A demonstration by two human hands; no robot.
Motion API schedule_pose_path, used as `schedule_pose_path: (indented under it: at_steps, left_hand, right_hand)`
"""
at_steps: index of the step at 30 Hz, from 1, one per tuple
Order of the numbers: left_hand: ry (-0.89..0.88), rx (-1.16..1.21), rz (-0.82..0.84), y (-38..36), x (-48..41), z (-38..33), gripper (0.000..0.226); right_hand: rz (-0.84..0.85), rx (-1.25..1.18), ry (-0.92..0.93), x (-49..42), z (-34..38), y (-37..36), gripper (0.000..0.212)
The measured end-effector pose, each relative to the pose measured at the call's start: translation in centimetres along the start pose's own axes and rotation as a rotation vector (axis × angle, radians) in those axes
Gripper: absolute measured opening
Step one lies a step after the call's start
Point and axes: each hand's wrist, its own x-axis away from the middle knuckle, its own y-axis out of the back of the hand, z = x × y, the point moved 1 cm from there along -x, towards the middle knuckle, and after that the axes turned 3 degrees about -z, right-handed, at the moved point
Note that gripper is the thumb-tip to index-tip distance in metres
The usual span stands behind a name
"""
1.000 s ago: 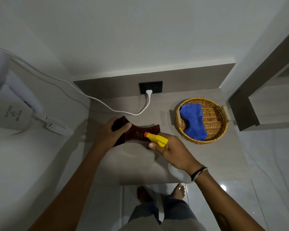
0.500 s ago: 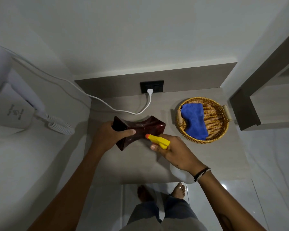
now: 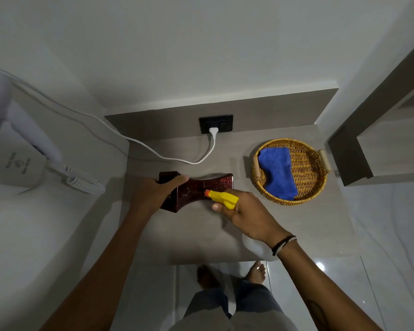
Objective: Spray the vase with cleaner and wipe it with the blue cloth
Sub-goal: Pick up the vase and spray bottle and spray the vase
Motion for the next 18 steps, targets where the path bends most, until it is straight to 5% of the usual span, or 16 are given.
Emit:
schedule_pose_path:
  at_steps: [8, 11, 18]
  left_hand:
    - [-0.042, -0.075, -0.026, -0.1, 0.8, -0.9, 0.082]
    - [-0.117, -0.159, -0.017, -0.1, 1.4, -1.7, 0.080]
    - [-0.486, -0.334, -0.029, -0.7, 2.4, -4.0, 0.048]
  right_hand:
    - [-0.074, -0.069, -0.053, 1.2, -1.5, 0.9, 0.028]
    - [-0.234, -0.091, -0.124, 2.1, -3.2, 4.0, 0.019]
    - [-0.704, 0.017, -0.242, 2.4, -8.7, 14.9, 0.046]
